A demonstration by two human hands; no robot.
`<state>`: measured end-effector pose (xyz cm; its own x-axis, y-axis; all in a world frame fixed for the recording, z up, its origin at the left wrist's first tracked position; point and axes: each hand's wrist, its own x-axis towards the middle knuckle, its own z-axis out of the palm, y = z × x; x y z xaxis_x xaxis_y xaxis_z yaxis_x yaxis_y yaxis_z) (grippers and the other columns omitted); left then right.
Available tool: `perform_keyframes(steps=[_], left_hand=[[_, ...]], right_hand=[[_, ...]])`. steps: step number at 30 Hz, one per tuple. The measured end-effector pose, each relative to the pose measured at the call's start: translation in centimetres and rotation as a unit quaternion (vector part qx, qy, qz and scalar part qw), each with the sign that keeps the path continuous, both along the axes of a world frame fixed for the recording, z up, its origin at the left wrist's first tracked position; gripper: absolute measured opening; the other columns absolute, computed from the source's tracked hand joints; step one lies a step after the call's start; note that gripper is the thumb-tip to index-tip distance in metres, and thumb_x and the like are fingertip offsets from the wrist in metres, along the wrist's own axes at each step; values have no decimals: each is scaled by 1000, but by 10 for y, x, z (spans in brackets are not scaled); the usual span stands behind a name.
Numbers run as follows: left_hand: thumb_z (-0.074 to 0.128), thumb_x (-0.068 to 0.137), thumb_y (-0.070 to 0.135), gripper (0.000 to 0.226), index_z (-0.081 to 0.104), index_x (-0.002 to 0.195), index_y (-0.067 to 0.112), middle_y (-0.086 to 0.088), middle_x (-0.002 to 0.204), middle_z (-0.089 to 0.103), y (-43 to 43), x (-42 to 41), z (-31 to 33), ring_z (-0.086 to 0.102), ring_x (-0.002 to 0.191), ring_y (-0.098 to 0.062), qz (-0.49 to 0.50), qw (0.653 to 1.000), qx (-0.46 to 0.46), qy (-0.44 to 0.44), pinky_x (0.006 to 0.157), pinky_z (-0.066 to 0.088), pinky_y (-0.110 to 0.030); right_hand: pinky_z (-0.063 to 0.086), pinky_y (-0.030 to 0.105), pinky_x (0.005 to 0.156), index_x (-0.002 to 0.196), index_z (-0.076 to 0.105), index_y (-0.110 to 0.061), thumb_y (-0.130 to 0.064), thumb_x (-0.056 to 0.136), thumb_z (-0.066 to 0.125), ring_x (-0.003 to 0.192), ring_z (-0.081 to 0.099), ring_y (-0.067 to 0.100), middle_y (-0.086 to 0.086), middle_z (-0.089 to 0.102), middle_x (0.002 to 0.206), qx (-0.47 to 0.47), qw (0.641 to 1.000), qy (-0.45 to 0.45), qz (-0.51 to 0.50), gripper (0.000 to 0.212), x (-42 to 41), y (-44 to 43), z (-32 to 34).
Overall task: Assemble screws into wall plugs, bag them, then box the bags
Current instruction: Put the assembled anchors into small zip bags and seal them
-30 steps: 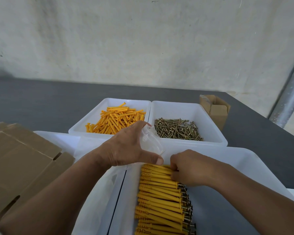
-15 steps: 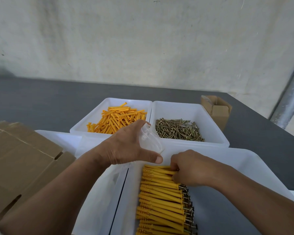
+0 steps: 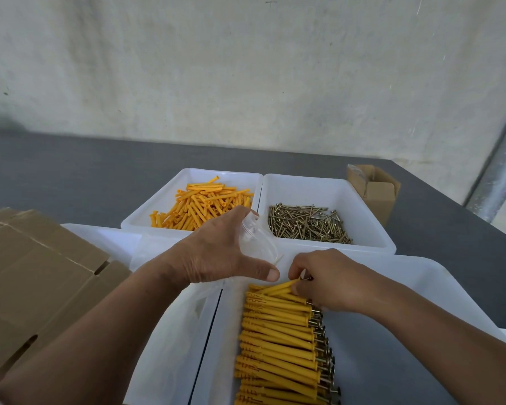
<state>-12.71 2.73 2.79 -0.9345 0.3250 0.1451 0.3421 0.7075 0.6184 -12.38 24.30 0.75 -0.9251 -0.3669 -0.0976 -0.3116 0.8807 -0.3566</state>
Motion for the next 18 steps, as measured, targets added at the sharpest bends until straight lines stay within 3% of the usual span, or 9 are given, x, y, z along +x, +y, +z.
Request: perform_keyframes(steps=[4, 10, 15, 18], left_hand=[[77, 45, 70, 101, 38, 131, 35, 17, 117, 52, 0, 1, 1, 49, 103, 0, -2, 1000, 3, 0, 86, 47, -26], [86, 53, 60, 94, 39, 131, 34, 19, 115, 53, -1, 0, 1, 50, 105, 0, 5, 1000, 10, 2, 85, 46, -22], [85, 54, 62, 97, 37, 134, 34, 14, 119, 52, 0, -1, -1, 50, 107, -9, 13, 1000, -6, 3, 86, 46, -27], [84, 53, 64, 98, 35, 133, 37, 15, 119, 51, 0, -1, -1, 50, 105, -7, 12, 1000, 0, 0, 79, 45, -21]], right_hand=[[53, 27, 68, 95, 63, -27, -30, 94, 60, 72, 60, 5, -11, 60, 84, -77, 997, 19, -21, 5, 1, -1, 6], [49, 27, 62, 79, 62, -31, -26, 93, 56, 69, 62, 8, -11, 64, 74, -156, 974, 134, -90, 16, 0, 7, 28], [44, 30, 52, 75, 63, -29, -25, 89, 57, 51, 54, 10, -12, 62, 63, -264, 929, 220, -138, 16, -5, 20, 39], [40, 28, 47, 75, 66, -25, -17, 88, 58, 48, 48, 9, -7, 62, 59, -391, 890, 194, -131, 18, -5, 20, 42]])
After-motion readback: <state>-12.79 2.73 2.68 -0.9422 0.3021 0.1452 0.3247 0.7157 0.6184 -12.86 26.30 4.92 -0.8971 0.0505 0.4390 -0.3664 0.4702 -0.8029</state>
